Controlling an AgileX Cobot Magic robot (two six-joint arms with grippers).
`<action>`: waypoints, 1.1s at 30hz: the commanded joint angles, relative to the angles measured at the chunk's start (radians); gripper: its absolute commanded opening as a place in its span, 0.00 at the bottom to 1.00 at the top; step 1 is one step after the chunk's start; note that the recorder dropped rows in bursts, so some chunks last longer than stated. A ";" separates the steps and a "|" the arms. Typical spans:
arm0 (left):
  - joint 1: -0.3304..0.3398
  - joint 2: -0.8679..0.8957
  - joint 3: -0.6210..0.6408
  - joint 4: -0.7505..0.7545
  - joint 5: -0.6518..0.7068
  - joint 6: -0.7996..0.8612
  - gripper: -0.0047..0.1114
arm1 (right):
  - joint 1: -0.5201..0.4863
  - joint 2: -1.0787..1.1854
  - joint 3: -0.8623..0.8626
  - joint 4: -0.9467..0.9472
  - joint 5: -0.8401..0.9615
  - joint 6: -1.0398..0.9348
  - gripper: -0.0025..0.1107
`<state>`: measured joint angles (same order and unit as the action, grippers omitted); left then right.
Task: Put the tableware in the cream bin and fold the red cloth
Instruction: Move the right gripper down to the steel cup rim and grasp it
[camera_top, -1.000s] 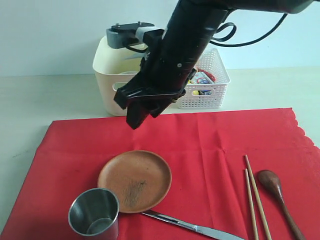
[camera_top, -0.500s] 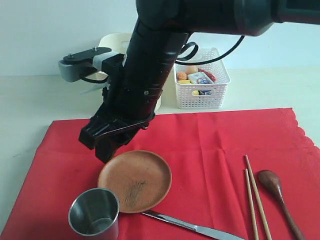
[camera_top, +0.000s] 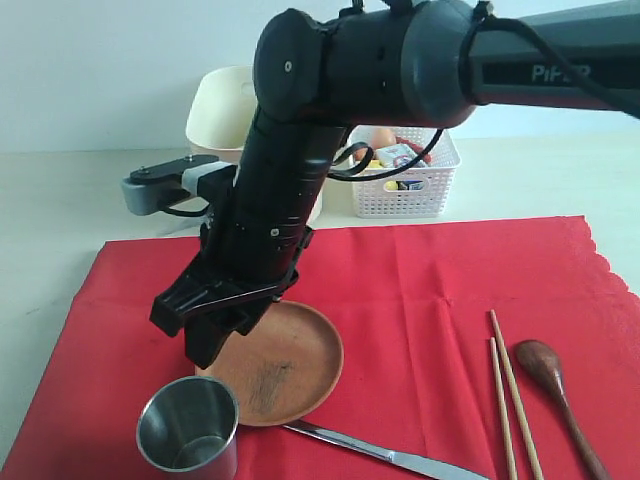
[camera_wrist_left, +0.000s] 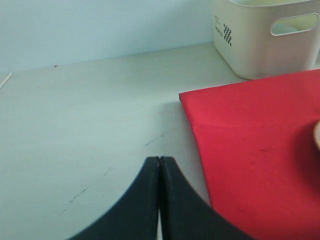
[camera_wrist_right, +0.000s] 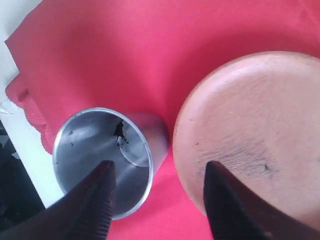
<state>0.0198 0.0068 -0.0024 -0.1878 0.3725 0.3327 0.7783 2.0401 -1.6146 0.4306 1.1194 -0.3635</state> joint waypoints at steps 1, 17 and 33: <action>-0.004 -0.007 0.002 -0.005 -0.001 0.004 0.04 | 0.001 0.034 0.002 0.041 -0.014 -0.009 0.48; -0.004 -0.007 0.002 -0.005 -0.001 0.004 0.04 | 0.048 0.121 0.002 0.028 -0.007 -0.011 0.48; -0.004 -0.007 0.002 -0.005 -0.001 0.004 0.04 | 0.048 0.140 0.002 -0.025 0.018 0.016 0.02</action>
<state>0.0198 0.0068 -0.0024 -0.1878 0.3725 0.3327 0.8242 2.1822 -1.6146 0.4138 1.1175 -0.3482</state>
